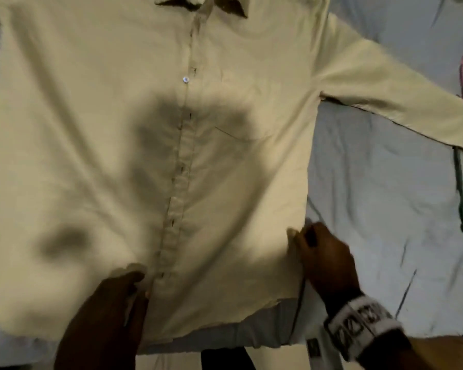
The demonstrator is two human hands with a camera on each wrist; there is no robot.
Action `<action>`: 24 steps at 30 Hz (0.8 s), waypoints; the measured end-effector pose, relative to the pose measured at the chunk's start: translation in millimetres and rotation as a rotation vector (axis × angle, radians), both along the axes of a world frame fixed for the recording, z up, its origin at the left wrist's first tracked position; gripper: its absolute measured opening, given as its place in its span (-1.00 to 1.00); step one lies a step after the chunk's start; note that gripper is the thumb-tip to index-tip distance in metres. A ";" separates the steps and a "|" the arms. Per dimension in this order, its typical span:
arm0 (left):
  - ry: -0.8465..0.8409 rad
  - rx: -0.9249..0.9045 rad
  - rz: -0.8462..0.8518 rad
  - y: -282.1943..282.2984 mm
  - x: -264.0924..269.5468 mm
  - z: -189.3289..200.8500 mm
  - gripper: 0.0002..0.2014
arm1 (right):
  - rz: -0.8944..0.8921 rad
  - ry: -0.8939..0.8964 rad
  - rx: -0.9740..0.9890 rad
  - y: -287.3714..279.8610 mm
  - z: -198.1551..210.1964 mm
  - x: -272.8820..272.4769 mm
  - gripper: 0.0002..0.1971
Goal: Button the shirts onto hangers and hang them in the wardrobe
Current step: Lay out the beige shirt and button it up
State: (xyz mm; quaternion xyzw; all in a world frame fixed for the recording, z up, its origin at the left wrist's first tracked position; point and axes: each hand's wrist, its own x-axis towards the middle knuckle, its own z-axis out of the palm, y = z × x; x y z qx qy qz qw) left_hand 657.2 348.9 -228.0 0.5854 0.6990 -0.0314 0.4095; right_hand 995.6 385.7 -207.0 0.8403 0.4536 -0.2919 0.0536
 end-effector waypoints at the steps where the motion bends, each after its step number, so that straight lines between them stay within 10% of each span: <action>1: -0.010 0.096 -0.042 9.6 2.4 -1.8 -0.54 | -0.062 0.032 -0.140 -25.3 -6.5 -0.1 -0.62; 4: -0.038 0.314 -0.144 60.0 17.5 -11.7 -0.59 | -0.182 0.067 -0.385 -70.9 -18.4 -4.2 -0.51; 11: 0.197 0.406 -0.628 137.2 50.2 -40.0 -0.25 | -0.258 0.018 -0.292 -109.7 -28.0 -7.9 -0.68; 18: 0.359 0.286 -0.648 107.6 51.3 -35.7 0.05 | -0.287 -0.003 -0.302 -116.2 -21.9 0.2 -0.60; 24: 0.198 0.245 -0.740 -5.2 48.2 -39.7 0.13 | 0.090 -0.469 0.082 -98.4 -26.5 -22.2 -0.15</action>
